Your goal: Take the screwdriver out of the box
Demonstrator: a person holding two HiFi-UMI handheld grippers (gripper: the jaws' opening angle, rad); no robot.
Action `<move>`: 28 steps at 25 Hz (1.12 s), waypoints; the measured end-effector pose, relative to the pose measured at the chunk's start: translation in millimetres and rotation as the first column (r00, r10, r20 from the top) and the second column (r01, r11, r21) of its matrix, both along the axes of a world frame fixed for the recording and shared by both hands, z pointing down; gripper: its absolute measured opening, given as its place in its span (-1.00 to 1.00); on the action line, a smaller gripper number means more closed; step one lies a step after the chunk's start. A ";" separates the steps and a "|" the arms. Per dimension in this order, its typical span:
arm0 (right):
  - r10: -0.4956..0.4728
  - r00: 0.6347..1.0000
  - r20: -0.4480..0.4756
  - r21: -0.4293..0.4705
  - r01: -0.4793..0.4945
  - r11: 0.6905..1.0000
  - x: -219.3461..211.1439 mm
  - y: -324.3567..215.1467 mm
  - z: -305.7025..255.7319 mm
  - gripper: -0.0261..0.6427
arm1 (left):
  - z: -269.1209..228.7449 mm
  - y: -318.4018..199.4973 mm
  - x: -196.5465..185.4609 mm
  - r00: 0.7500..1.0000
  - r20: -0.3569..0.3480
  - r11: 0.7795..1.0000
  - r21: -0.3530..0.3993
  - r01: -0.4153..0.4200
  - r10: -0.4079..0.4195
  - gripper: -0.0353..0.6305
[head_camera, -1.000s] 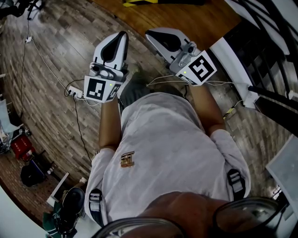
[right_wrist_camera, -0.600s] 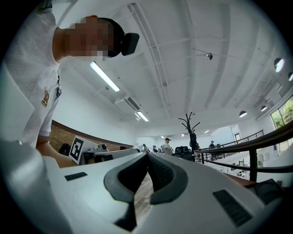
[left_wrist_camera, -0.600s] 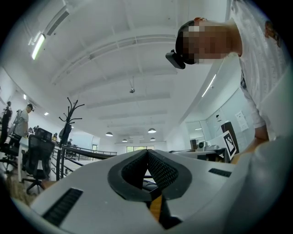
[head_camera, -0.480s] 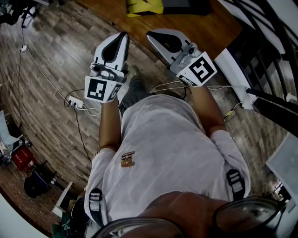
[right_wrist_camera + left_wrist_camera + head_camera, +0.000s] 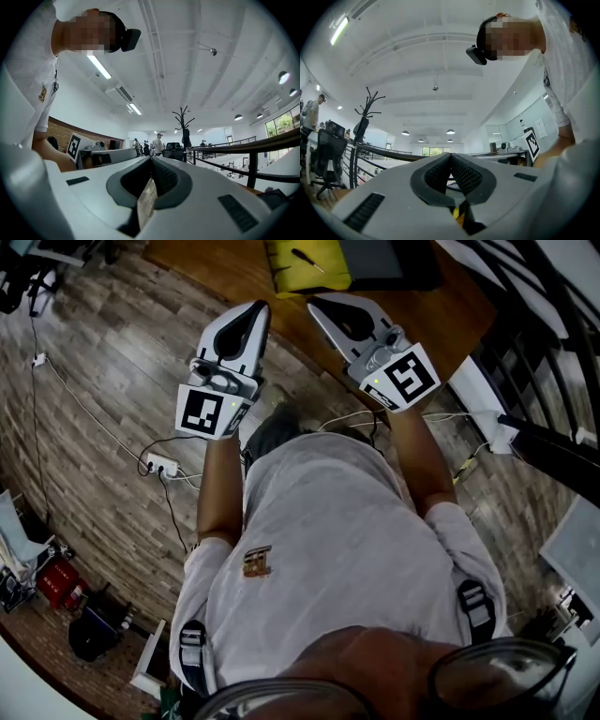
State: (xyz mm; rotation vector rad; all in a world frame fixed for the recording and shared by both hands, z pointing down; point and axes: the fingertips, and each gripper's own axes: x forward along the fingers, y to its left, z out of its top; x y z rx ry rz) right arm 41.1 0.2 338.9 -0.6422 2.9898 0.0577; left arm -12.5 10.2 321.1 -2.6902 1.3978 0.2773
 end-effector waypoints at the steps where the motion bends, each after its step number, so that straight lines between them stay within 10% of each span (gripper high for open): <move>1: 0.012 1.000 -0.006 -0.005 -0.012 1.000 -6.9 -6.2 0.9 -0.83 | 1.3 -6.5 -6.8 1.000 0.001 1.000 -0.005 -0.011 0.011 -0.84; 28: 0.234 0.878 -0.418 -0.055 -0.281 0.958 -84.0 -157.1 87.9 -0.82 | 43.6 -115.3 -98.6 0.990 0.030 0.987 -0.082 -0.137 0.140 -0.84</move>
